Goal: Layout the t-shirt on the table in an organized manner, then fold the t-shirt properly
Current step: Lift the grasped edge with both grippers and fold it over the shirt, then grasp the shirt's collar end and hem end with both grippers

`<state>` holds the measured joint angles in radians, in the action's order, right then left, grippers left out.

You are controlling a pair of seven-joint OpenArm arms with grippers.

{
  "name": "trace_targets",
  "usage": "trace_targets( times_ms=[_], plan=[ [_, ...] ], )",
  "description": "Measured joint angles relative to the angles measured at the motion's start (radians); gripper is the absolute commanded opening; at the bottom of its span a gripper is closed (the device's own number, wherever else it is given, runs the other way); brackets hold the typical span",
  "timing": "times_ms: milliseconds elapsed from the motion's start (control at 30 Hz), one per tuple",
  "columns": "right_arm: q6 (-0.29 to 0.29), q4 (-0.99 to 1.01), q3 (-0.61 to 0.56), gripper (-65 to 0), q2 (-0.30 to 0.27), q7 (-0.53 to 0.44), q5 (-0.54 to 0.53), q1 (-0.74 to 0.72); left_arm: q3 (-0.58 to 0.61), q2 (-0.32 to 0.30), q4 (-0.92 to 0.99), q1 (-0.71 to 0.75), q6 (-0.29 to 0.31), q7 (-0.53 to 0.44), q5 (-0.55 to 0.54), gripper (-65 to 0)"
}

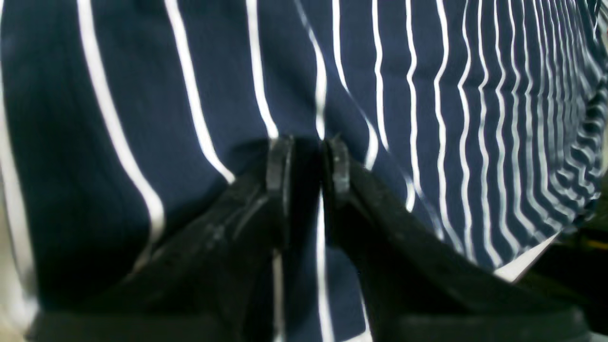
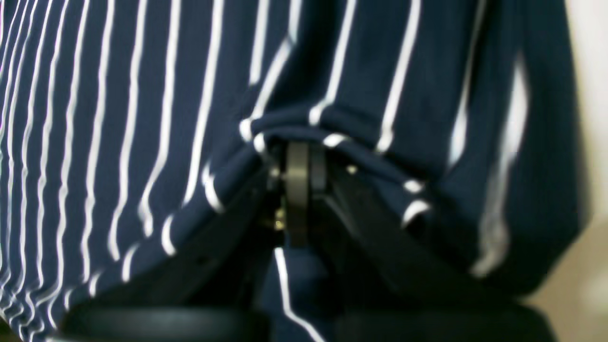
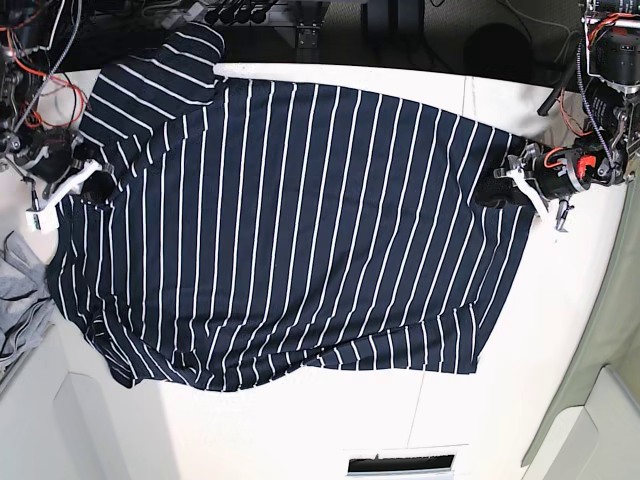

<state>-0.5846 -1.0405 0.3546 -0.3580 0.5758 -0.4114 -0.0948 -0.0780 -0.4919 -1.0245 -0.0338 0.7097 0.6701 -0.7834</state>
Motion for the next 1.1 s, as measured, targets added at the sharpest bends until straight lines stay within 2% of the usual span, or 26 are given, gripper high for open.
trace_targets(
  times_ms=[100, 300, 367, 467, 600, 767, 867, 900, 1000, 1100],
  plan=[
    [0.013, 0.072, -0.026, -65.0, 0.001, -0.013, 0.034, -0.092, 0.000, 0.002, 0.000, -0.003, -0.024, -0.059, 0.053, -52.9],
    [0.027, 0.126, -0.054, -65.0, 0.006, 0.024, 0.068, -0.216, 0.000, 0.002, 0.000, -0.020, -0.025, -0.050, 0.061, -52.9],
    [0.027, 0.126, -0.054, -65.0, 0.006, 0.041, 0.066, -0.243, 0.000, 0.002, 0.001, -0.034, -0.013, -0.017, 0.057, -51.4],
    [0.029, 0.092, -0.054, -65.0, -0.005, 0.092, -0.004, -0.257, 0.002, -0.008, -0.015, -0.049, -0.019, 0.088, -0.043, -46.1],
    [0.032, -0.055, -0.030, -65.0, -0.029, 0.181, -0.085, -0.188, 0.005, -0.071, -0.111, -0.021, -0.021, 0.161, -0.171, -45.1],
    [0.033, -0.267, 0.091, -65.0, -0.060, 0.244, -0.117, 0.011, -0.014, -0.158, -0.213, 0.058, -0.021, 0.169, -0.208, -30.2],
    [0.032, -0.335, 0.188, -65.0, -0.060, 0.267, -0.165, 0.119, -0.034, -0.159, -0.220, 0.090, -0.021, 0.242, -0.229, -29.3],
    [0.032, -0.345, 0.220, -61.1, -0.059, 0.274, -0.188, 0.151, -0.051, -0.158, -0.222, 0.103, -0.020, 0.254, -0.243, -29.3],
    [0.030, -0.352, 0.302, -43.7, -0.057, 0.308, -0.253, 0.237, -0.122, -0.161, -0.226, 0.142, -0.020, 0.249, -0.266, -29.3],
    [0.031, -0.354, 0.336, -33.6, -0.060, 0.316, -0.274, 0.325, -0.191, -0.161, -0.225, 0.186, -0.020, 0.258, -0.263, -29.3]
  ],
)
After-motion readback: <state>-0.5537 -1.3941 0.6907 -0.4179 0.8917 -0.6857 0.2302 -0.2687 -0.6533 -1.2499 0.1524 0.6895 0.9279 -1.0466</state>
